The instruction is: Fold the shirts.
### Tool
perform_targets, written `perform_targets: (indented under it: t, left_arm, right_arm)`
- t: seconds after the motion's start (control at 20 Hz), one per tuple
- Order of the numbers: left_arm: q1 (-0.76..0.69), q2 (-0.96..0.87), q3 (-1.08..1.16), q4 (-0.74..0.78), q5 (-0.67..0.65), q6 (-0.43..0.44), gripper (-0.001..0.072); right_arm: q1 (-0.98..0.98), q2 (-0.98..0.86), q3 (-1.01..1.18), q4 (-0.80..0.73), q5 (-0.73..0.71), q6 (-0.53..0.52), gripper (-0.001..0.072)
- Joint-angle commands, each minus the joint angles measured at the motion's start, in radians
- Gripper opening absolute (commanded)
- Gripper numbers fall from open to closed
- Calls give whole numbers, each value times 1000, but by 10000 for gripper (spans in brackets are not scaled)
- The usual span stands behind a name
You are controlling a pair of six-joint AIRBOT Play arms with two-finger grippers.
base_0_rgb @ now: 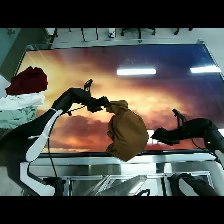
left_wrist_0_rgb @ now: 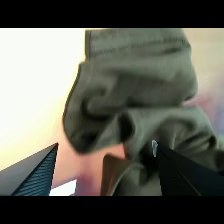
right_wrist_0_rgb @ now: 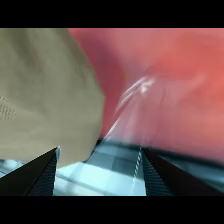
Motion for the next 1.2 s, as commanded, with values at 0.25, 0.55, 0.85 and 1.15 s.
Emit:
perform_targets:
  t: [0.25, 0.55, 0.85, 1.15]
  left_arm:
    - [-45, -232, 267, -31, 106, 8, 13]
    - [-38, -162, 364, -31, 118, 5, 11]
    - [76, 218, 640, -29, 144, 5, 11]
    - [204, 766, 537, 47, 76, 14, 11]
  right_arm:
    - [254, -193, -35, 103, 240, -10, 571]
    - [249, -179, 86, 113, 246, -36, 23]
    - [93, 44, 653, 107, -68, -43, 23]
    - [42, 185, 1321, 106, -126, -43, 23]
